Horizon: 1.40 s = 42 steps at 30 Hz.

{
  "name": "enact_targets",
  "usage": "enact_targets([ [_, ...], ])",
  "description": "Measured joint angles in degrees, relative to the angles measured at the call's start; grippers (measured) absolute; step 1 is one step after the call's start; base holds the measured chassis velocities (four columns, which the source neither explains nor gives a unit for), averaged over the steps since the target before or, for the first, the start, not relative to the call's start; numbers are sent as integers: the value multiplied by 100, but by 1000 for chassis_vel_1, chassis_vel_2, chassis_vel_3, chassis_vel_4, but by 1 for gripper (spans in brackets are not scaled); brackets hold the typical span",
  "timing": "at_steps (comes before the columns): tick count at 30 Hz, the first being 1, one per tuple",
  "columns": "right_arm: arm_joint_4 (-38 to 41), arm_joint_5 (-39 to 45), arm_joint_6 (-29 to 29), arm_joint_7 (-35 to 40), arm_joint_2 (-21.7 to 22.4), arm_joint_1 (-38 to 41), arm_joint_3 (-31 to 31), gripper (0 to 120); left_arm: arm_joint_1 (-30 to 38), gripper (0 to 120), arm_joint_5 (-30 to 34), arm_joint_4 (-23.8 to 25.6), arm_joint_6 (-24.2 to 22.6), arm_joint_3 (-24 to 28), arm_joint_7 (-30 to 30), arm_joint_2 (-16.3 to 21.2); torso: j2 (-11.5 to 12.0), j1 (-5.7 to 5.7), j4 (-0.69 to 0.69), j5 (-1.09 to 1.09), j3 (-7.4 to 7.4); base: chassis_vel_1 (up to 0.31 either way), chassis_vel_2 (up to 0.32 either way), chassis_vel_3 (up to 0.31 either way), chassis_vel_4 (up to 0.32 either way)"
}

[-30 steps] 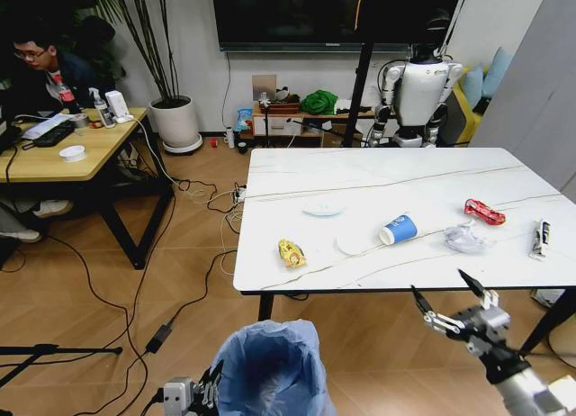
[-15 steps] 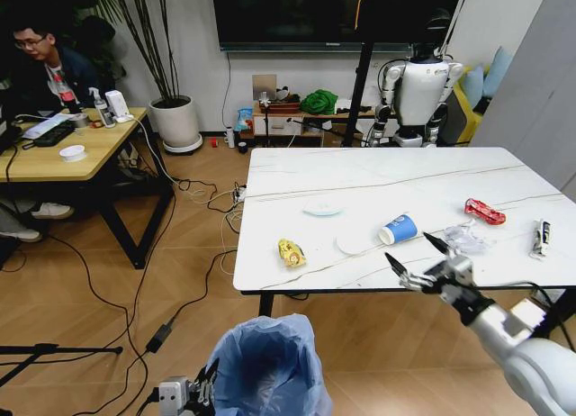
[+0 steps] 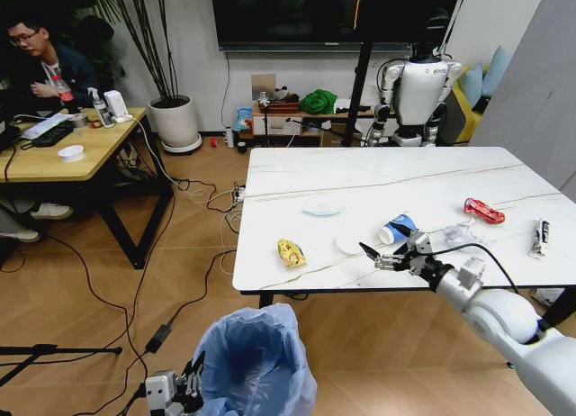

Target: Pick up the trash bin and place the trash from the table into it.

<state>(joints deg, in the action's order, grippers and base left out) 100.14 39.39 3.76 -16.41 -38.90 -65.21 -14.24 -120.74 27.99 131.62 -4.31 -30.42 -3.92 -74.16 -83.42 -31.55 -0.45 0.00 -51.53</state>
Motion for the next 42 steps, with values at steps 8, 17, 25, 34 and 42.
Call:
enact_targets([
  [8, -820, -13, -1, -122, -318, 848, 993, 100, -72, 0, -75, -29, 10, -25, 19, -161, 2, 1, 0, 0, 1, 0, 0, 0, 0],
  [17, -1347, -84, -26, -193, -382, 1440, 1733, 100, -56, 0, -149, -78, 30, -29, 22, -325, 3, 2, -1, 1, 2, 0, 0, 0, 0],
  [25, -1490, -63, -174, -237, -226, 2133, 2367, 100, -27, 0, -168, -99, 36, -33, 23, -376, 4, 2, -1, -1, 2, 0, 0, 0, 0],
  [34, -1888, 111, -232, -450, -329, 2680, 2832, 100, -29, 0, -186, -108, 65, -59, 23, -446, 4, 2, -1, 0, 3, 0, 0, 0, 0],
  [42, -1991, 170, -205, -620, -269, 2618, 2824, 100, -28, 0, -193, -111, 66, -45, 21, -476, 4, 3, -1, -2, 3, 0, 0, 0, 0],
])
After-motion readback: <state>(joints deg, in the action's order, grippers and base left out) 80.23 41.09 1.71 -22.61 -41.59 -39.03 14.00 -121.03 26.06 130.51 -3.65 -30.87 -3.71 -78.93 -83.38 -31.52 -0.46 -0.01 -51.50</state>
